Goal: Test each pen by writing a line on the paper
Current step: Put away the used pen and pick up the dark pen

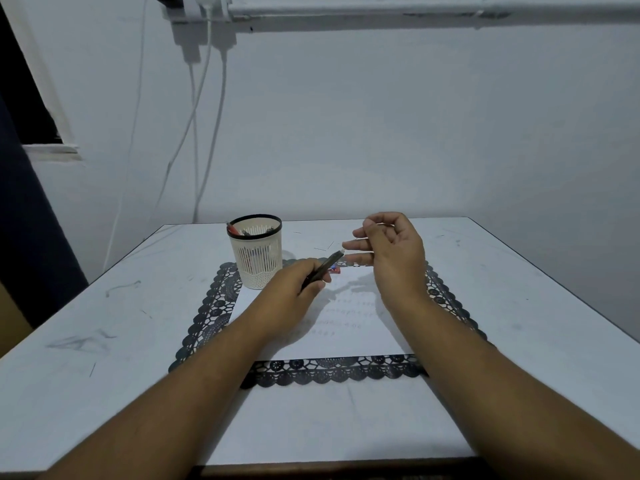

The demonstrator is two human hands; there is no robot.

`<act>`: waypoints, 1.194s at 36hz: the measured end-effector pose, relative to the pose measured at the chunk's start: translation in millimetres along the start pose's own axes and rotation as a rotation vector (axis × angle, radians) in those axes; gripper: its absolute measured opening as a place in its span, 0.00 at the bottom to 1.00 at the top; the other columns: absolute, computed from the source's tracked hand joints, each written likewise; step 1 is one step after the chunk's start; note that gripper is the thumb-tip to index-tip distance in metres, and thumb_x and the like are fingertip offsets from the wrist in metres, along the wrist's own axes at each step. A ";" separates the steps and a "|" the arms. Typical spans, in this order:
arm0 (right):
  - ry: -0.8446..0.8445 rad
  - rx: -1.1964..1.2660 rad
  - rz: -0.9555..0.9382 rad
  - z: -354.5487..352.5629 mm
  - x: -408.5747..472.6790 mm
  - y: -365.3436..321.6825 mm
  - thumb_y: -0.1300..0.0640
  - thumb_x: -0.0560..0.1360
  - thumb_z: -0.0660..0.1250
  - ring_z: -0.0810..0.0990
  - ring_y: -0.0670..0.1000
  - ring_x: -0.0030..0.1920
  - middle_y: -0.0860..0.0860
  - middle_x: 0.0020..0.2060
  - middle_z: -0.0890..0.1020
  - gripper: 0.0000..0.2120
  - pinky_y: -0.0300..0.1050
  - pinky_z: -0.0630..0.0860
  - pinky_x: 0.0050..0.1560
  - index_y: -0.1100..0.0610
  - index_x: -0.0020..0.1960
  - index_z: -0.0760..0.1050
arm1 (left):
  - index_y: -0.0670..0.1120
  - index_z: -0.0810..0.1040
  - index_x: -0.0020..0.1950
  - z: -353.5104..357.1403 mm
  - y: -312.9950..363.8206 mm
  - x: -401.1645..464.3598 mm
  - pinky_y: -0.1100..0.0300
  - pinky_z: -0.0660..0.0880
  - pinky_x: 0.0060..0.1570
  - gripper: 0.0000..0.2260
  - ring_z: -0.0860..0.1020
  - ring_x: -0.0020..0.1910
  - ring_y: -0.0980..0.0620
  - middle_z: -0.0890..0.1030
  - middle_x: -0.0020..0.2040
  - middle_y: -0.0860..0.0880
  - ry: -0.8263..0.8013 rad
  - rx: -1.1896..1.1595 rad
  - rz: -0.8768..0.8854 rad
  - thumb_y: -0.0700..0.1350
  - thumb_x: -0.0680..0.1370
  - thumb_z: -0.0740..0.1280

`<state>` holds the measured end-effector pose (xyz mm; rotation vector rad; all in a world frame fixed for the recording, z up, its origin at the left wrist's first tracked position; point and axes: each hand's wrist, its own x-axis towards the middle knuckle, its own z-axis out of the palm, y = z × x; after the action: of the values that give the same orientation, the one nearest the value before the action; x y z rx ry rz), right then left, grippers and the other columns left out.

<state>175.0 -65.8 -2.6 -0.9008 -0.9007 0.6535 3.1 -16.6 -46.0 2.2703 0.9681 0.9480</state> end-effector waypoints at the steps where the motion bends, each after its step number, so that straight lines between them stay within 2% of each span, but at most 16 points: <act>1: 0.012 0.011 -0.004 -0.2 0.5 0.0 0.64 0.83 0.65 0.88 0.59 0.39 0.60 0.43 0.83 0.02 0.46 0.82 0.32 0.62 0.55 0.75 | 0.59 0.76 0.50 0.1 0.0 -0.5 0.67 0.66 0.40 0.09 0.75 0.44 0.63 0.79 0.45 0.58 -0.002 -0.001 0.002 0.44 0.84 0.65; 9: -0.007 0.003 -0.012 1.4 -0.1 2.4 0.63 0.83 0.66 0.88 0.59 0.40 0.58 0.41 0.83 0.01 0.48 0.83 0.34 0.61 0.54 0.75 | 0.62 0.75 0.49 -0.3 4.5 -1.5 0.72 0.66 0.40 0.12 0.75 0.44 0.66 0.78 0.44 0.61 0.004 -0.030 0.032 0.43 0.84 0.66; 17: -0.025 -0.020 -0.031 0.6 -2.3 4.3 0.62 0.83 0.66 0.88 0.60 0.42 0.59 0.41 0.83 0.04 0.52 0.85 0.36 0.63 0.56 0.75 | 0.56 0.78 0.52 -0.5 2.4 -1.1 0.72 0.66 0.38 0.06 0.74 0.41 0.67 0.78 0.43 0.59 0.004 -0.032 0.012 0.44 0.84 0.65; 22: -0.031 -0.040 -0.035 0.4 -3.5 4.5 0.61 0.84 0.66 0.88 0.58 0.40 0.58 0.40 0.85 0.04 0.48 0.84 0.33 0.61 0.57 0.75 | 0.57 0.77 0.51 -0.7 0.7 -0.8 0.70 0.65 0.37 0.07 0.73 0.40 0.66 0.77 0.42 0.59 0.006 -0.027 0.012 0.44 0.84 0.65; 27: -0.080 -0.111 -0.066 -1.7 -2.4 8.1 0.59 0.83 0.69 0.88 0.57 0.40 0.57 0.40 0.87 0.04 0.47 0.82 0.33 0.54 0.56 0.74 | 0.57 0.77 0.51 -0.3 1.6 -1.3 0.70 0.65 0.38 0.08 0.74 0.41 0.66 0.78 0.43 0.59 0.008 -0.050 0.007 0.44 0.84 0.65; 35: -0.099 -0.158 -0.090 -2.2 -3.4 8.6 0.60 0.82 0.69 0.88 0.55 0.40 0.57 0.40 0.87 0.08 0.46 0.83 0.34 0.56 0.60 0.73 | 0.58 0.77 0.50 -1.2 0.8 -1.0 0.66 0.66 0.39 0.08 0.74 0.41 0.64 0.78 0.44 0.57 0.001 -0.039 0.001 0.45 0.84 0.65; 39: -0.106 -0.205 -0.111 -3.7 -2.5 10.5 0.58 0.83 0.69 0.88 0.56 0.40 0.55 0.40 0.87 0.08 0.48 0.84 0.37 0.52 0.59 0.73 | 0.59 0.77 0.50 -1.1 1.7 -1.0 0.69 0.66 0.39 0.08 0.75 0.42 0.66 0.78 0.44 0.58 0.000 -0.053 -0.003 0.44 0.84 0.66; 43: -0.111 -0.210 -0.120 -4.1 -3.1 10.7 0.58 0.83 0.68 0.87 0.55 0.40 0.55 0.40 0.87 0.07 0.45 0.82 0.36 0.52 0.59 0.72 | 0.58 0.77 0.51 -1.2 1.5 -1.8 0.69 0.66 0.39 0.07 0.75 0.42 0.65 0.78 0.44 0.58 -0.002 -0.048 -0.004 0.45 0.84 0.65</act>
<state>175.9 -64.7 -14.4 -0.9957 -1.1294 0.5156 2.0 -18.7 -45.0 2.2278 0.9388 0.9567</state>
